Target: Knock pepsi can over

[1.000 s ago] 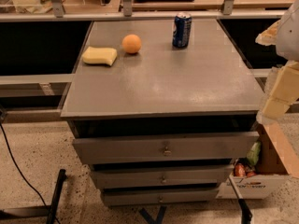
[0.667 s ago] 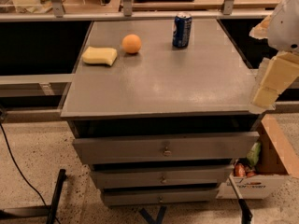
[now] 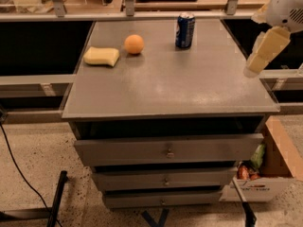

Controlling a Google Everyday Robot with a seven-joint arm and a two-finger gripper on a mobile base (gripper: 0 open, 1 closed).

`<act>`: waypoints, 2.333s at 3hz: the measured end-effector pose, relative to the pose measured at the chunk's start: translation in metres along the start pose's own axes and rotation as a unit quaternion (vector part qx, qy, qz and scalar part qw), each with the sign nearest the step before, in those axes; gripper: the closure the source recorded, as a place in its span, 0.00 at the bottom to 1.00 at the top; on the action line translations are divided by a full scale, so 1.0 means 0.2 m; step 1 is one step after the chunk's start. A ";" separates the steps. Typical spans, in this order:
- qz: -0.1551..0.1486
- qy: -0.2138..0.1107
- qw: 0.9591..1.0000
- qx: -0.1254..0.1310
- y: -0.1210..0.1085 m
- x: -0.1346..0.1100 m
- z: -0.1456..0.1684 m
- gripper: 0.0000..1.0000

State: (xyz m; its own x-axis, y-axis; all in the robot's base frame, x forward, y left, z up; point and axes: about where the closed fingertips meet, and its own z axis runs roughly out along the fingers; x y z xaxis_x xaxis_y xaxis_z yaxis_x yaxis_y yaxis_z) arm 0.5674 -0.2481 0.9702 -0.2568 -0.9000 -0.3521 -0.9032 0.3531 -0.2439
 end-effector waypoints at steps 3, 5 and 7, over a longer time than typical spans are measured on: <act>0.022 -0.162 0.986 0.018 -0.48 0.00 0.18 0.00; 0.032 -0.165 0.986 0.022 -0.51 -0.03 0.24 0.00; 0.091 -0.214 0.970 0.070 -0.65 -0.13 0.36 0.00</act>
Offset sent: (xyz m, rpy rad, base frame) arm 0.1574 -0.0690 0.0567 0.4918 -0.3408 0.0316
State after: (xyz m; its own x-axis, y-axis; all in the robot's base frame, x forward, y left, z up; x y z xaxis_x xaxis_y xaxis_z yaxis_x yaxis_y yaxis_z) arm 0.7158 -0.2510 0.9455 -0.2141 -0.6423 -0.7360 -0.7931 0.5542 -0.2529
